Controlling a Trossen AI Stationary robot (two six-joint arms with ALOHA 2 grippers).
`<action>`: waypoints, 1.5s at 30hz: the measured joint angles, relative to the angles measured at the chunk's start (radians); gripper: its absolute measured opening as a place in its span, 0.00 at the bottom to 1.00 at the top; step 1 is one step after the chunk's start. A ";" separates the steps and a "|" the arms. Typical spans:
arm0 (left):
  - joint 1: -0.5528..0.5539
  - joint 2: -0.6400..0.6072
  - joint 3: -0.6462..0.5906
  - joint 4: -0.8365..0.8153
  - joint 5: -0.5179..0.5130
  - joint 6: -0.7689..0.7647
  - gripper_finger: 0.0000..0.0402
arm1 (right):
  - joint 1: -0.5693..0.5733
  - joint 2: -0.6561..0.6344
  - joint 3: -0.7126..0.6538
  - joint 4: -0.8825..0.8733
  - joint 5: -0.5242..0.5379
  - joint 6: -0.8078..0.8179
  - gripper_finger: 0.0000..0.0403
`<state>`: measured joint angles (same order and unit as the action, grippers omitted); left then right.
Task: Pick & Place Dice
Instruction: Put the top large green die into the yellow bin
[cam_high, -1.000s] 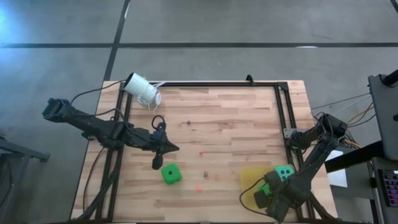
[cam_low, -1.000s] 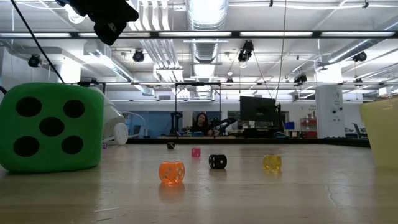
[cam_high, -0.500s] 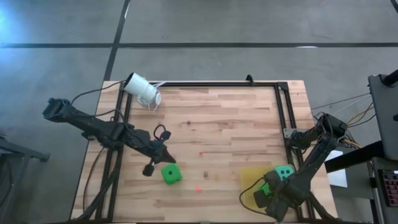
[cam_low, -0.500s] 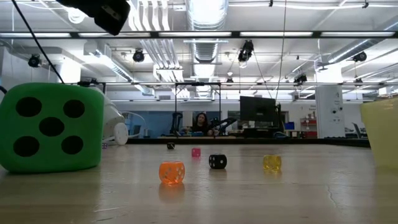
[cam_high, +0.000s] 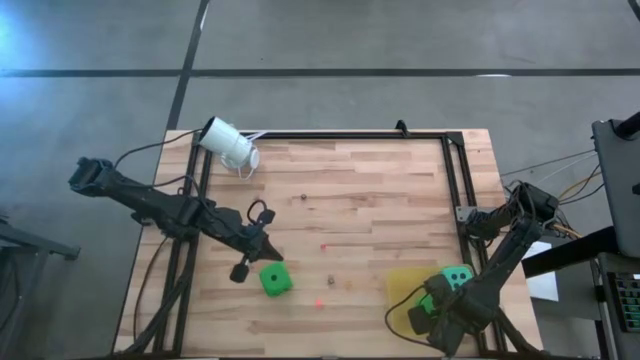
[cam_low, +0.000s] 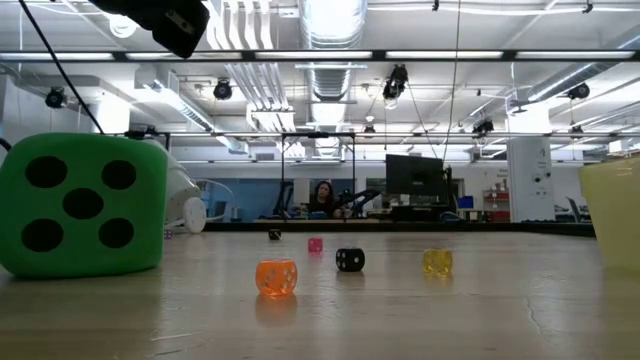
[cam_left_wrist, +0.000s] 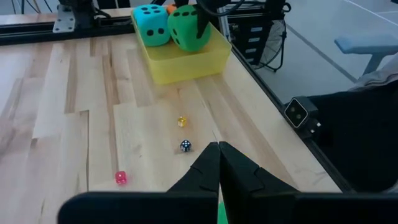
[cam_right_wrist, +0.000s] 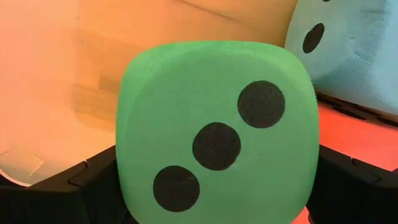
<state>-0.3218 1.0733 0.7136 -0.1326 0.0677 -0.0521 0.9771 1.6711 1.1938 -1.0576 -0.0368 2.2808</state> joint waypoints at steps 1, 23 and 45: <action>0.000 0.000 0.000 0.000 0.000 0.000 0.01 | 0.000 0.000 0.000 0.000 0.007 -0.003 0.91; 0.000 0.000 0.000 0.000 0.000 -0.003 0.01 | 0.000 0.000 0.000 0.025 0.010 0.003 0.91; 0.000 0.000 0.000 0.000 0.000 0.000 0.01 | 0.014 0.000 0.000 0.044 0.020 0.050 0.91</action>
<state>-0.3214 1.0733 0.7136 -0.1326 0.0677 -0.0517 0.9909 1.6711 1.1934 -1.0140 -0.0166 2.3312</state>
